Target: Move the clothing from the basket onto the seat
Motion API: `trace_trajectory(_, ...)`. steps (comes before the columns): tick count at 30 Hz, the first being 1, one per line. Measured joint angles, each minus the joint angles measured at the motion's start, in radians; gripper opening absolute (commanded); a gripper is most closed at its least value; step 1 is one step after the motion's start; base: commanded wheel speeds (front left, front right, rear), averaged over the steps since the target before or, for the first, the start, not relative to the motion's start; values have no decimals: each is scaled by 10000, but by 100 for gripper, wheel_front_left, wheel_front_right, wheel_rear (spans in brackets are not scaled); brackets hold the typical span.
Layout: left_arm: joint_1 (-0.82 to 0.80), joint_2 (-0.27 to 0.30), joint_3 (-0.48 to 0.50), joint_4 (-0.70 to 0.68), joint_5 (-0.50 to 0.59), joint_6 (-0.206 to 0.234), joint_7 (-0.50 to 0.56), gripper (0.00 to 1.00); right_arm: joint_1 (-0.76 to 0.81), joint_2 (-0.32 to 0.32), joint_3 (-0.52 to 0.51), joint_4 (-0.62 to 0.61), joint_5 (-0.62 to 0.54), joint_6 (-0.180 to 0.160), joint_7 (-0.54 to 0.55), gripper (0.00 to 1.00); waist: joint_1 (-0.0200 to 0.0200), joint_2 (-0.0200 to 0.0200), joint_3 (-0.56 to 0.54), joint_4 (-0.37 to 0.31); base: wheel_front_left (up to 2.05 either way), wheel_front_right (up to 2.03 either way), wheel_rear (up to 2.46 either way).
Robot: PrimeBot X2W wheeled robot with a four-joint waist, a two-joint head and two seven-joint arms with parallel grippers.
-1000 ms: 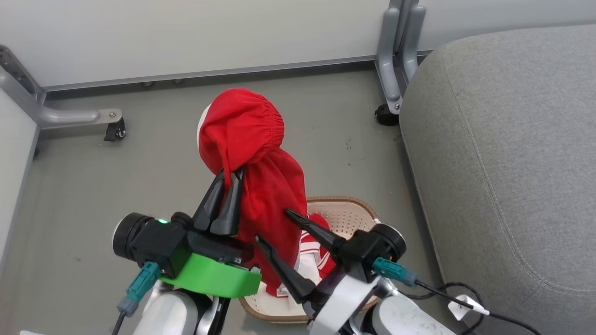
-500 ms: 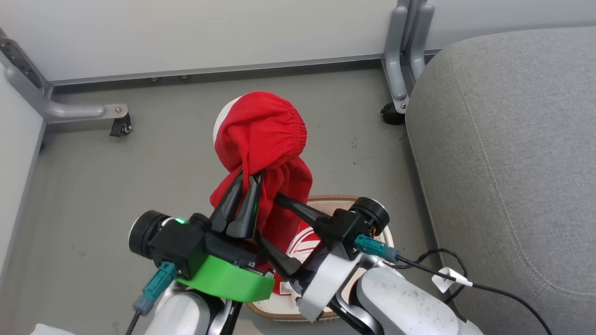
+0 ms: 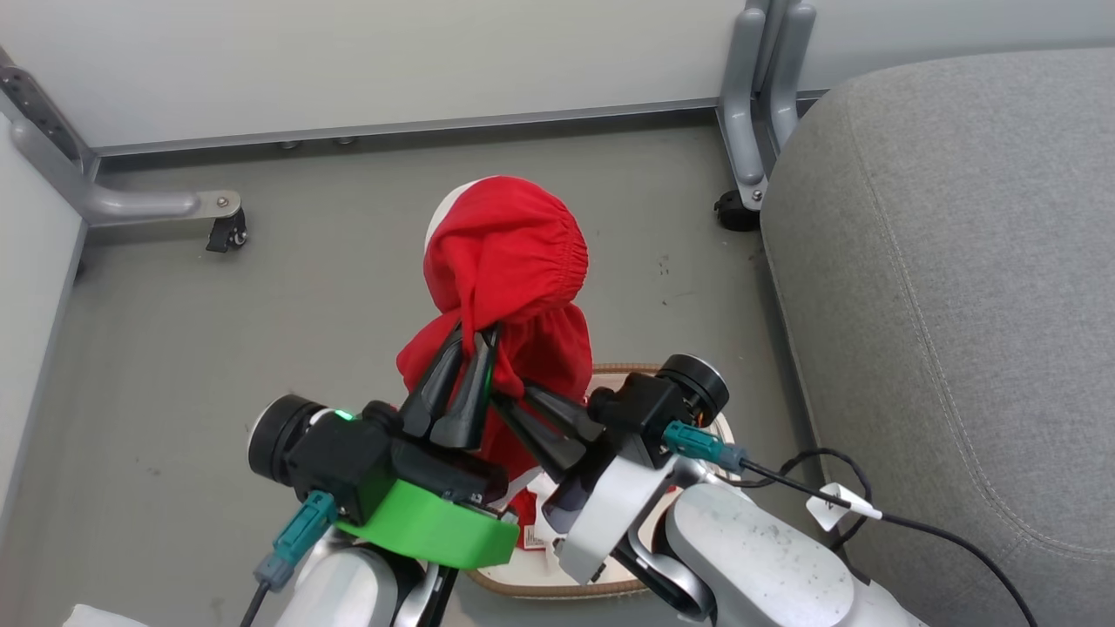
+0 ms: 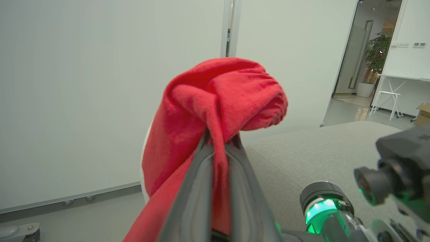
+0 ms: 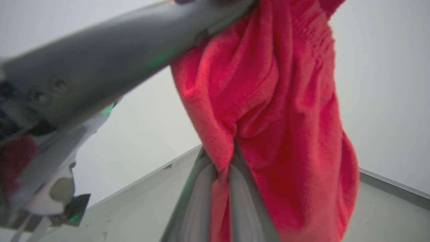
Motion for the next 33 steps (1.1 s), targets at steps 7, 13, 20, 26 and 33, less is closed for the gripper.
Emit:
trace_trajectory(7,-3,42,0,84,-67,25,-12,0,-18,0,27,100,2,0,-40,0,0,0,8,23,0,0,0)
trace_trajectory(13,-6,161,-23,226,-19,144,140,100,-125,-2,-111,205,-44,0,-84,0,0,0,21,65,0,0,0)
trace_trajectory(20,26,510,-251,242,151,90,190,100,-189,0,-600,462,-293,0,-102,0,0,0,8,145,0,0,0)
trace_trajectory(26,288,865,-566,410,280,-81,500,100,-126,-2,-1035,771,-466,0,-128,0,0,0,-56,280,0,0,0)
trace_trajectory(33,616,1080,-1011,725,389,-249,811,100,62,-2,-1223,901,-512,0,-130,0,0,0,-128,325,0,0,0)
